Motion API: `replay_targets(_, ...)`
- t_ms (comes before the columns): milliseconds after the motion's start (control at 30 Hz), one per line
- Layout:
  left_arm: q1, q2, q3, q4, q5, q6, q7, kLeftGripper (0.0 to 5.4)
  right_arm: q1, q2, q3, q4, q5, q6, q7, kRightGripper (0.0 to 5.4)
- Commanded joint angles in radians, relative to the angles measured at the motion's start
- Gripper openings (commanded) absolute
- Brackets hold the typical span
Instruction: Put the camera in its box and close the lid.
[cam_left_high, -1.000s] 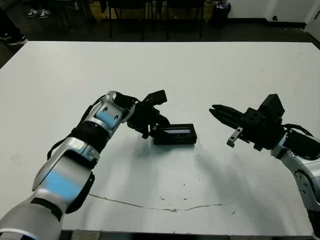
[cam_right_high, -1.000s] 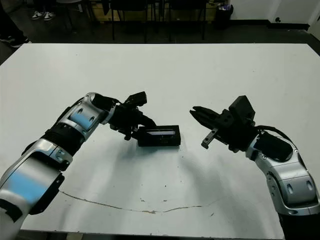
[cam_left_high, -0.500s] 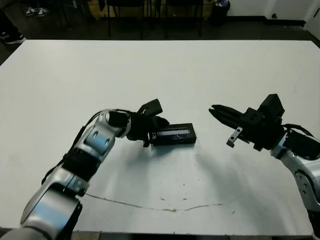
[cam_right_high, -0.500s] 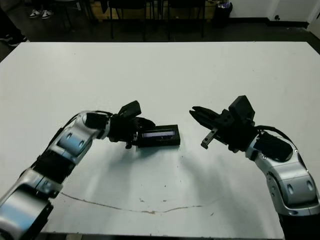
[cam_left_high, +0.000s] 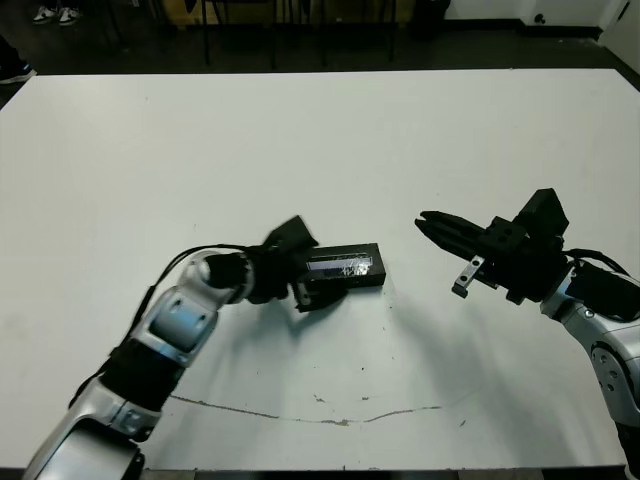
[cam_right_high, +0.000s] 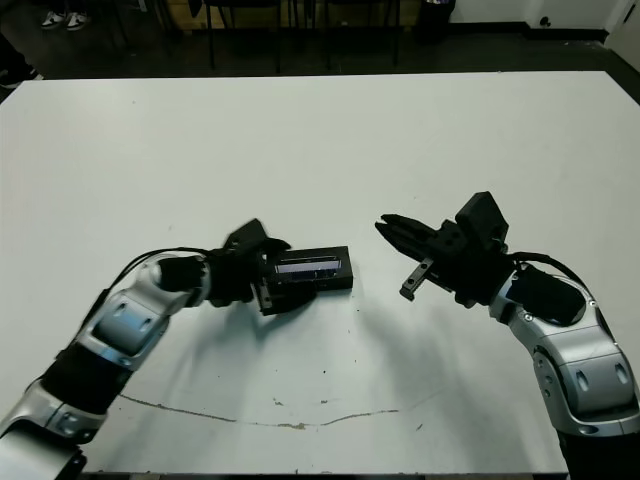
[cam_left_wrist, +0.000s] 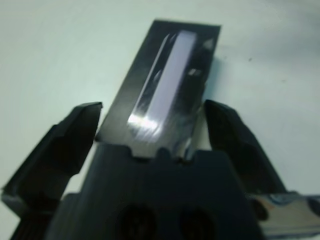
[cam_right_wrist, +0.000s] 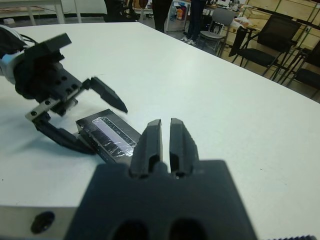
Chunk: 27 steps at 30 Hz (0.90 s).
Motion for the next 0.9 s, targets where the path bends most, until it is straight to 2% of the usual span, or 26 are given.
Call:
replay_targets(33,0.038,0.060,0.006,0.009,-0.005,0.066,-0.023,5.39,0.011,-0.008,0.003,0.010,-0.002,0.013,0.004,0.00)
replay_targets(300,0.031,0.117,0.073,-0.039,-0.076,0.112,-0.046,5.39,0.011,-0.009,0.004,0.013,-0.005,0.004,0.009,0.00)
replay_targets(367,0.036,0.134,0.092,-0.055,-0.089,0.109,-0.047,5.39,0.012,-0.011,0.004,0.003,-0.006,0.021,0.000,0.00)
replay_targets(567,0.113,0.166,0.268,-0.157,-0.246,0.124,-0.058,5.39,0.012,-0.010,-0.004,-0.006,0.002,0.034,-0.002,0.00)
replay_targets(733,0.197,0.168,0.434,-0.289,-0.392,0.119,-0.035,4.81,0.010,-0.013,-0.004,-0.005,-0.005,0.027,0.000,0.00)
replay_targets(900,0.214,0.142,0.506,-0.389,-0.465,0.104,0.037,3.86,0.007,-0.012,-0.004,-0.003,-0.007,0.035,-0.006,0.00)
